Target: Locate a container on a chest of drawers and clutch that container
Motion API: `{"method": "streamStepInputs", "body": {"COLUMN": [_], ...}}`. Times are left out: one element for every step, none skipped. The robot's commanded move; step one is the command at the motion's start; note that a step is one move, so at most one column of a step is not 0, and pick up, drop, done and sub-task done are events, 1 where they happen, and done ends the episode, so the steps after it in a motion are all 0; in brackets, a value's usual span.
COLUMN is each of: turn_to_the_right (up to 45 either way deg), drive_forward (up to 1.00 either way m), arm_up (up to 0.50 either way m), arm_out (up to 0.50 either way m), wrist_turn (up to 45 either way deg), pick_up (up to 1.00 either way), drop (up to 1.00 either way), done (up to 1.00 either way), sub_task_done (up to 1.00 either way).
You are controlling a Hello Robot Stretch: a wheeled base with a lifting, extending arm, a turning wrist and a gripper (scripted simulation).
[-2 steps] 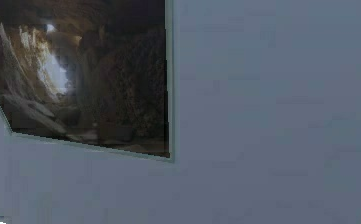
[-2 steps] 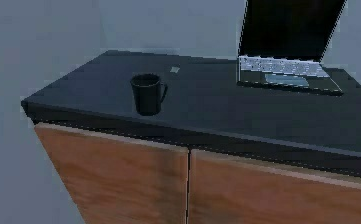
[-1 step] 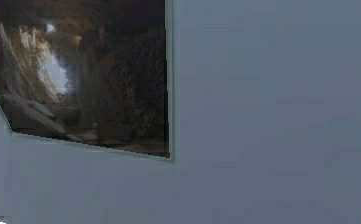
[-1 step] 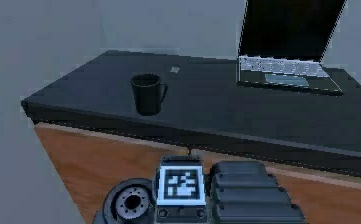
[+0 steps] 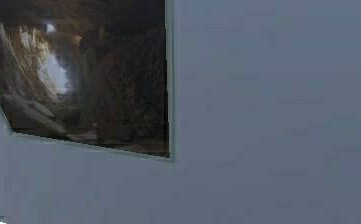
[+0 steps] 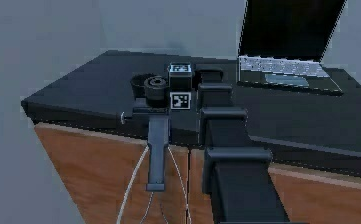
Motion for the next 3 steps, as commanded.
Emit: {"method": "streamStepInputs", "body": {"turn_to_the_right": [0.0, 0.0, 0.0], "drive_forward": [0.00, 0.00, 0.00], "arm_up": [0.00, 0.00, 0.00], "arm_out": [0.00, 0.00, 0.00], "wrist_turn": [45.0, 45.0, 45.0], "pick_up": [0.00, 0.00, 0.00], "drop": [0.00, 0.00, 0.00], "done": [0.00, 0.00, 0.00], "sub_task_done": [0.00, 0.00, 0.00]}}
